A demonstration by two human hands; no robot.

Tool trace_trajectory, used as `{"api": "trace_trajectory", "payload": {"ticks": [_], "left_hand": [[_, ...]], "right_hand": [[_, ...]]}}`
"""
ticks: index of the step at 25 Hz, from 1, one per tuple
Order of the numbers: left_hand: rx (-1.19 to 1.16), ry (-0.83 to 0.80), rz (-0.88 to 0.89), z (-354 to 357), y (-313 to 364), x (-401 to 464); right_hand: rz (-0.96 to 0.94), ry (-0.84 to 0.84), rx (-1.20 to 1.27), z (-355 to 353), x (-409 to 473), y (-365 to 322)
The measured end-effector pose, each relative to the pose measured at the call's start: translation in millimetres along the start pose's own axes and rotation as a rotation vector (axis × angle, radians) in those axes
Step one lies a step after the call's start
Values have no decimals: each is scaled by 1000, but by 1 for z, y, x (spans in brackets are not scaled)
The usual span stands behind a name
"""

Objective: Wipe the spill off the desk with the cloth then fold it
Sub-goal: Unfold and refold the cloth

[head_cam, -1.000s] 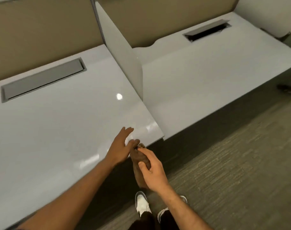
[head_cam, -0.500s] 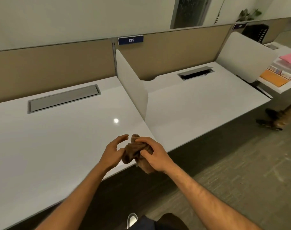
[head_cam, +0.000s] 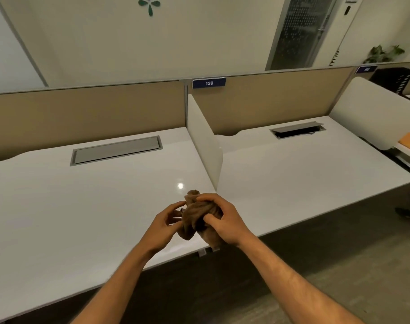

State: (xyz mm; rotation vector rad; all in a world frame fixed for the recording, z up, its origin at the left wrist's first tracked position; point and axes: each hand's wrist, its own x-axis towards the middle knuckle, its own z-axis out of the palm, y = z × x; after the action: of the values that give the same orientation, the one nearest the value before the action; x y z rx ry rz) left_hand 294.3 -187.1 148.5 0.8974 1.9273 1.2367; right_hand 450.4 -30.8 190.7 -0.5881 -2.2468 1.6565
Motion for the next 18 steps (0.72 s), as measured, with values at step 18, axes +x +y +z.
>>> {"api": "trace_trajectory", "payload": {"ticks": [18], "left_hand": [[-409,174,-111,-9,2,-20]], "right_hand": [[-2,-113,274,18,50,-6]]}}
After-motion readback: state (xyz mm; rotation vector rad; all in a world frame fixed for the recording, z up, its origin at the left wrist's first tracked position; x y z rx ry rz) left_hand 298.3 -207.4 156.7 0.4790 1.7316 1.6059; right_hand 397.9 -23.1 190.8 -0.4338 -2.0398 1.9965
